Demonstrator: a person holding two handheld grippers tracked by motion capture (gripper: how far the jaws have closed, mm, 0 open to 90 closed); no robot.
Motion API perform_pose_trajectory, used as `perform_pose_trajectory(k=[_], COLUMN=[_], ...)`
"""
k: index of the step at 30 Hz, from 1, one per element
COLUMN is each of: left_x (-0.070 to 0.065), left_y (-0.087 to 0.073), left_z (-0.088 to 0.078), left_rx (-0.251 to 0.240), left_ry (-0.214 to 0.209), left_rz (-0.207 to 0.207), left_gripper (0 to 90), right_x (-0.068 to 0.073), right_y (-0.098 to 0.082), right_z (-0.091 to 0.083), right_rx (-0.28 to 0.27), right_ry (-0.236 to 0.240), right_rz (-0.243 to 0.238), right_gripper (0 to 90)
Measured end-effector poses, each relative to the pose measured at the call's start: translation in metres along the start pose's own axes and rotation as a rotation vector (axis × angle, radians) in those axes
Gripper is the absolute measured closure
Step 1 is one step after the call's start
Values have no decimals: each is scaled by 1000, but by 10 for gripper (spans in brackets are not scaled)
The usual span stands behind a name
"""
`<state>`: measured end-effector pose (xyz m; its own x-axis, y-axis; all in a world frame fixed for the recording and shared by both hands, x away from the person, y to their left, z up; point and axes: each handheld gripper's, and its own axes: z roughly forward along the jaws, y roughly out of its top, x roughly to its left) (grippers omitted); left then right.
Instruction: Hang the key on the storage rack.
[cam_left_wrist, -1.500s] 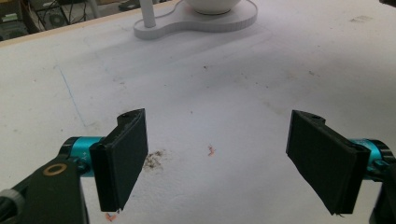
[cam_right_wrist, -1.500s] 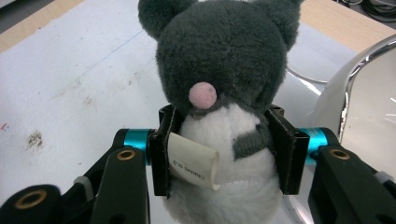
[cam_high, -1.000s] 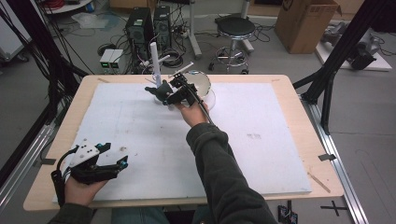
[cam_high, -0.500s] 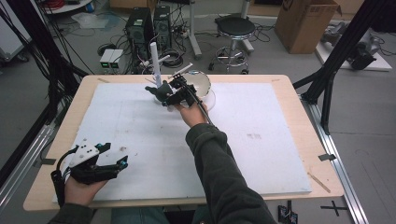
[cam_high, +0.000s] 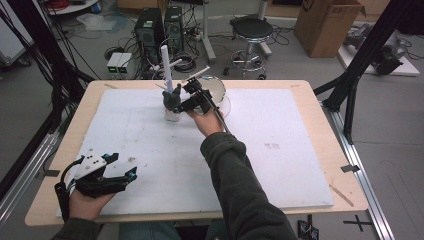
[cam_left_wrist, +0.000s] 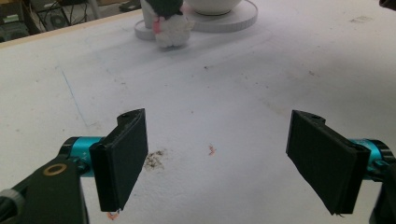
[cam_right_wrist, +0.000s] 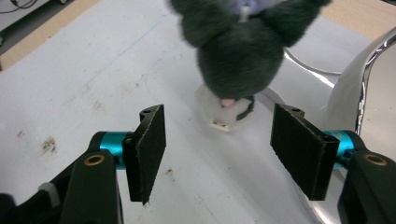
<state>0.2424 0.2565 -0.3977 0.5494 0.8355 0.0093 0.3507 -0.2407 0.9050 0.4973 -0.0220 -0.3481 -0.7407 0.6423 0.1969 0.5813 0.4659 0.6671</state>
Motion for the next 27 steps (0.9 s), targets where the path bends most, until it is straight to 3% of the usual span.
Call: perform_pose_trajectory(k=[3, 6, 9, 23, 27], left_x=[0, -1, -1, -1, -2], left_y=[0, 0, 0, 0, 0], left_z=[0, 0, 0, 2, 2], left_rx=[0, -1, 1, 7, 8], left_ry=[1, -2, -1, -4, -4], left_rz=[0, 0, 2, 0, -1], left_gripper=[212, 212, 212, 212, 212], right_x=[2, 0, 1, -8, -10], right_y=[-3, -5, -9, -31, -37], right_z=[-9, -15, -24, -55, -62], right_rx=[-72, -59, -108, -169, -179], right_ry=[3, 18, 17, 29, 54], right_rz=[-18, -6, -21, -29, -30], right_gripper=[350, 332, 334, 269, 242])
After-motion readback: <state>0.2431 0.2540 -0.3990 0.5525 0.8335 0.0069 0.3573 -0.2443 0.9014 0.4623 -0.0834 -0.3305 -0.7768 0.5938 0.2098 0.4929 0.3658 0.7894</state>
